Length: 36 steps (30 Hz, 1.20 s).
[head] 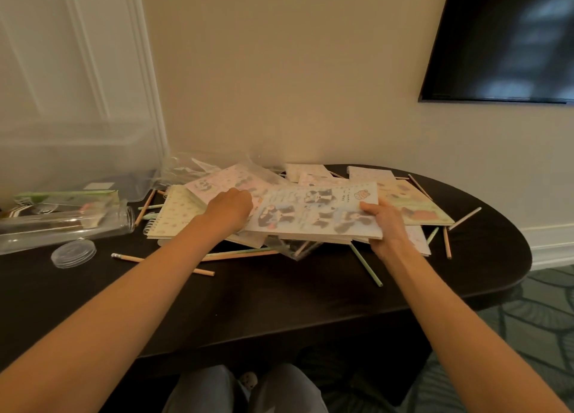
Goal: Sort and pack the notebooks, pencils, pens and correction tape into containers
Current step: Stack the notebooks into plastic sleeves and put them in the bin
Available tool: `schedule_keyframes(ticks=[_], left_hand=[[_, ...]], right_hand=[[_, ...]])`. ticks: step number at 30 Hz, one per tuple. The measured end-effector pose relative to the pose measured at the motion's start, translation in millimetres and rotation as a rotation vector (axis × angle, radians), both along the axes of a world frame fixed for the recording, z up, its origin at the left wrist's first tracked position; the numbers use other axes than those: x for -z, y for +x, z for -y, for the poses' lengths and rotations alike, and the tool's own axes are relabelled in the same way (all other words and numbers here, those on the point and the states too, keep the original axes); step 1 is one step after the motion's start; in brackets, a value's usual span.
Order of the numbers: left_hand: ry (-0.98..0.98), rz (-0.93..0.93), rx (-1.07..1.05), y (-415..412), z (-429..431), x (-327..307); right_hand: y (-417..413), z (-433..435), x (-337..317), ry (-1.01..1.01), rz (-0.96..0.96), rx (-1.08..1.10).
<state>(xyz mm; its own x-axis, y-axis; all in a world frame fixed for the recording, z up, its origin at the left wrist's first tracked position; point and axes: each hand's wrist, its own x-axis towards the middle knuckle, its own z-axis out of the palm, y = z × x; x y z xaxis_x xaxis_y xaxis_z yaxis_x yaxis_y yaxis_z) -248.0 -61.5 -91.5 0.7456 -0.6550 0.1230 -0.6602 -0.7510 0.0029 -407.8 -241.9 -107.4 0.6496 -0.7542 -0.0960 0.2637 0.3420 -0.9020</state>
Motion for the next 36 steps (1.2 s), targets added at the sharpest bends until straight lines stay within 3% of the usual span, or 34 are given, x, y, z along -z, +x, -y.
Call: schedule_keyframes(ticks=[5,11,15,19,23,28,31,36], left_hand=[[0.059,-0.032,-0.049,-4.9,-0.3,2.3],[0.099,0.071,-0.003,-12.7,5.0,4.7],[0.095,0.078,0.054,-10.1,4.1,4.3],[0.071,0.023,0.104,-0.5,-5.5,10.2],[-0.141,-0.039,0.024,-1.6,9.7,11.0],[-0.352,0.022,0.077,2.8,40.9,7.4],[-0.435,0.031,0.138,12.0,47.4,2.6],[-0.513,0.033,0.179,19.7,44.8,-9.5]], right_hand=[[10.6,-11.8,16.8,-0.044,0.039,0.145],[31.4,-36.6,30.6,-0.037,0.020,0.195],[60.4,-66.1,28.8,-0.100,-0.010,-0.094],[68.9,-65.3,17.8,0.109,-0.086,-0.360],[72.3,-58.3,21.0,0.068,-0.159,-0.394],[79.8,-59.8,25.4,-0.052,-0.015,-0.327],[91.5,-60.1,17.1,-0.083,0.057,-0.331],[131.9,-73.0,3.6,-0.213,0.013,-0.196]])
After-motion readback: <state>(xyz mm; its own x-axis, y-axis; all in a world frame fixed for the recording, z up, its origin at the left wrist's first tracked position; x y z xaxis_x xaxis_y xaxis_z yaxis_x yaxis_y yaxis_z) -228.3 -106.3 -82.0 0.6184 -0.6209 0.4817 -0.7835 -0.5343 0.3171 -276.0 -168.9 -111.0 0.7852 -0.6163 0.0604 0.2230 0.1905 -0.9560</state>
